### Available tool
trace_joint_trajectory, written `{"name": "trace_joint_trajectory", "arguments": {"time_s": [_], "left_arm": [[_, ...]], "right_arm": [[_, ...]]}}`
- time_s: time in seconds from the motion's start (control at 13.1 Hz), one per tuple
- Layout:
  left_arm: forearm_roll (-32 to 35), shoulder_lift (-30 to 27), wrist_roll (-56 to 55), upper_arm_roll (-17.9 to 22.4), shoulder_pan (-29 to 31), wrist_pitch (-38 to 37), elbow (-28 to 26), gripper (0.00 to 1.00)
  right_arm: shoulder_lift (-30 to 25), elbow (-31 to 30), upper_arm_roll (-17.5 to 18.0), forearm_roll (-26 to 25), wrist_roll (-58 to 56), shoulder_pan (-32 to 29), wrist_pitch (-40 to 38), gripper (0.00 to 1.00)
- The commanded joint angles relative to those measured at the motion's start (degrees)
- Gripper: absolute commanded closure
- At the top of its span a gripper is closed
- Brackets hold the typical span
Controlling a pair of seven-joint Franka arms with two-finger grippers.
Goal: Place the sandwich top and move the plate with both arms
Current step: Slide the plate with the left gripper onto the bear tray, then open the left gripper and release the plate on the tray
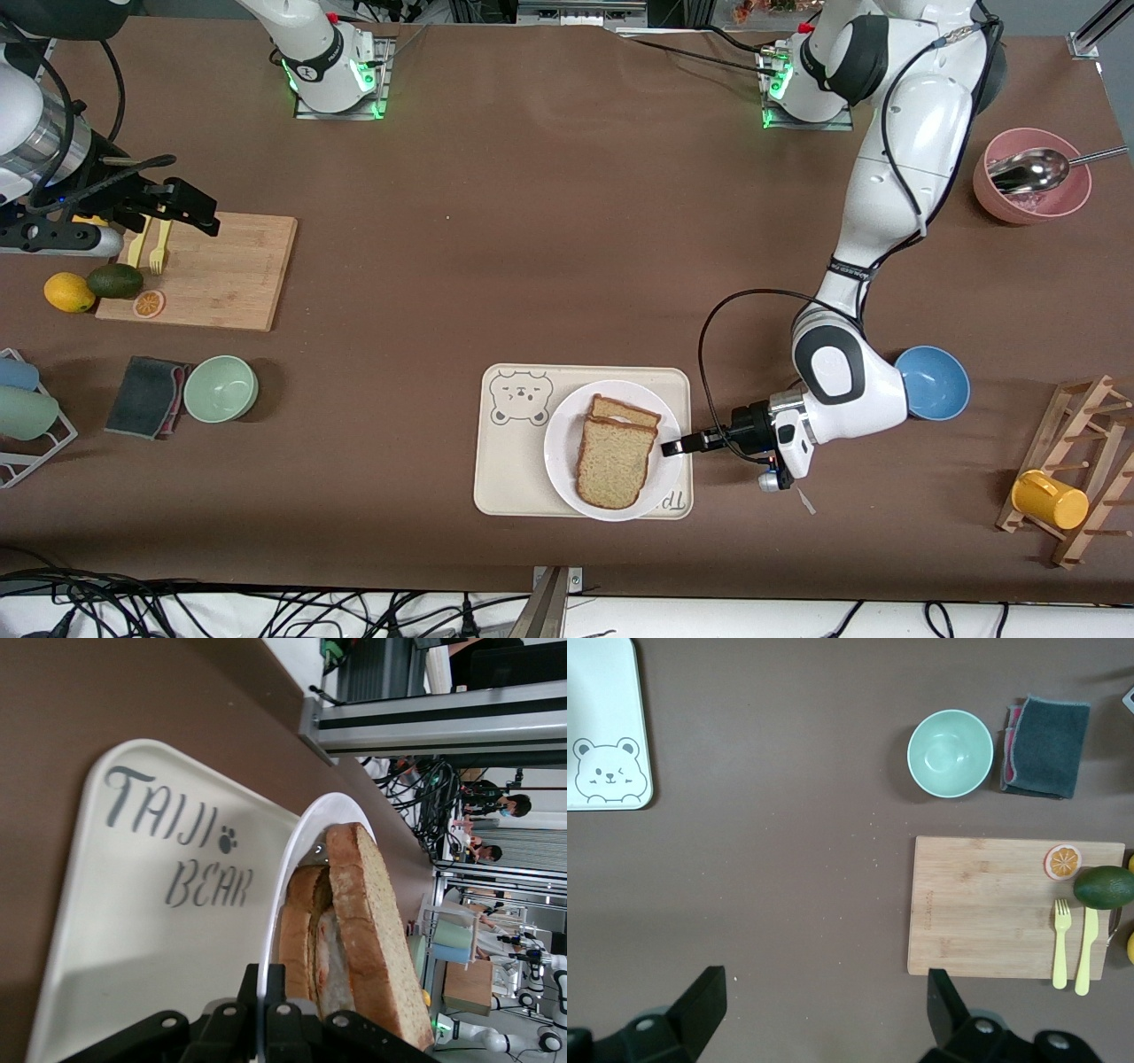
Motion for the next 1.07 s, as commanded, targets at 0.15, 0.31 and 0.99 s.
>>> {"name": "trace_joint_trajectory", "arguments": {"time_s": [0.15,0.31,0.99], "left_arm": [[-4.6,3.4,6.1,-0.5,-0.8,0.6,2.4,1.00],[-5.7,3.4,6.3,-0.5,-1.3,0.6,2.3,1.00],[-4.2,2.4,7.7,0.0,-1.1,0.2,1.7,0.00]], "right_arm": [[-0.2,0.8,0.1,0.9,-0.6,-0.2,-1.2,0.00],[-0.1,0.8,0.1,0.9,-0.6,-0.2,-1.1,0.00],[0.0,0.8,0.1,0.9,-1.5,-0.1,-1.1,0.00]]}}
